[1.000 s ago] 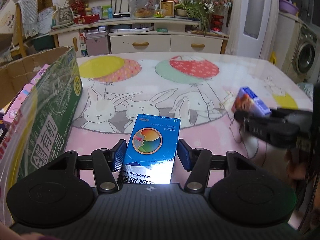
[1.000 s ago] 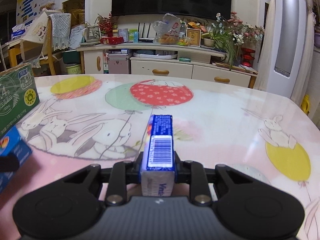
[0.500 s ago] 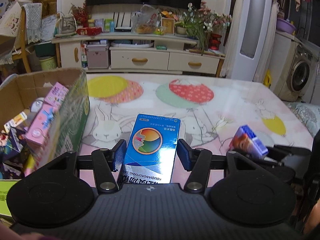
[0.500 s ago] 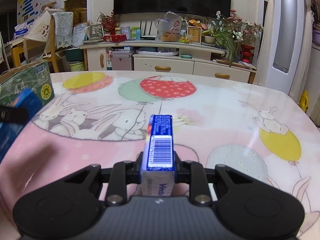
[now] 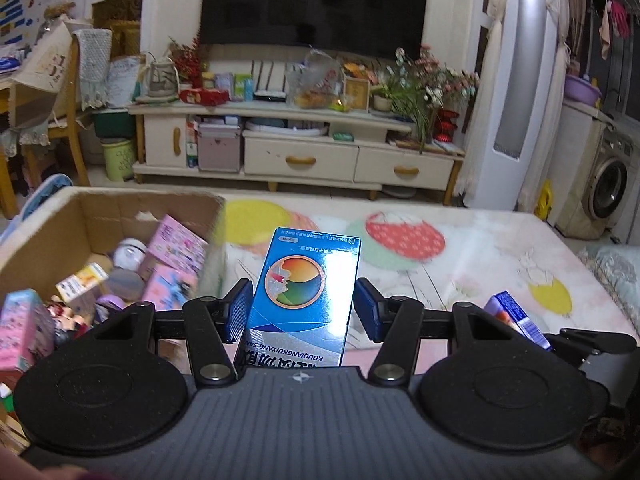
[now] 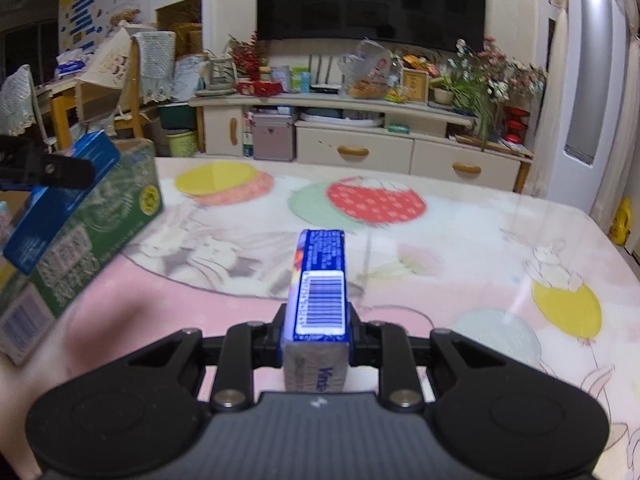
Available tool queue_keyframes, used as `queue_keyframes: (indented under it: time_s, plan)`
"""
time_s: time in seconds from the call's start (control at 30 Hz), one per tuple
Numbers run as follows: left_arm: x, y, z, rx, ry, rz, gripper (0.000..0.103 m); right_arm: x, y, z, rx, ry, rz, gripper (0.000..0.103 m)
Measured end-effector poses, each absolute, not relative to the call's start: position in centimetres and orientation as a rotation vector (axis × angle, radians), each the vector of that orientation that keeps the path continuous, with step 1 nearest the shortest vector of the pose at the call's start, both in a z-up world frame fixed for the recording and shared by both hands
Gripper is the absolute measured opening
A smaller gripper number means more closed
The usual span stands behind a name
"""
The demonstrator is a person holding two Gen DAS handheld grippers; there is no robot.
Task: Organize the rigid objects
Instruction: 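Carry the medicine box and blue-white box over the cardboard box with both grippers, then open both grippers to drop the two blue boxes into the cardboard box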
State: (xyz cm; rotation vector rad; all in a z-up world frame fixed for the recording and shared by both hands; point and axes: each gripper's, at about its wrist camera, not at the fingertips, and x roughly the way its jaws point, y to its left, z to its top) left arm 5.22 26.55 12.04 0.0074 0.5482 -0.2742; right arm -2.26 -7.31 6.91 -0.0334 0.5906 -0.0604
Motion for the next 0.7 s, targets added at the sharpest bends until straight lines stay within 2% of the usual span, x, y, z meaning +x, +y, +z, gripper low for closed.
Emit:
queue_keyframes:
  time_s: [0.4, 0.7]
  plan:
    - [6.1, 31.6, 14.7, -0.041, 0.462, -0.183, 0.068, -1.2, -1.9, 11.8, -0.052, 0.514, 0.069, 0.023]
    - [8.7, 34.4, 13.8, -0.097, 0.494, -0.078, 0.068, 2.2, 3.3, 14.9, -0.023, 0.465, 0.220, 0.023]
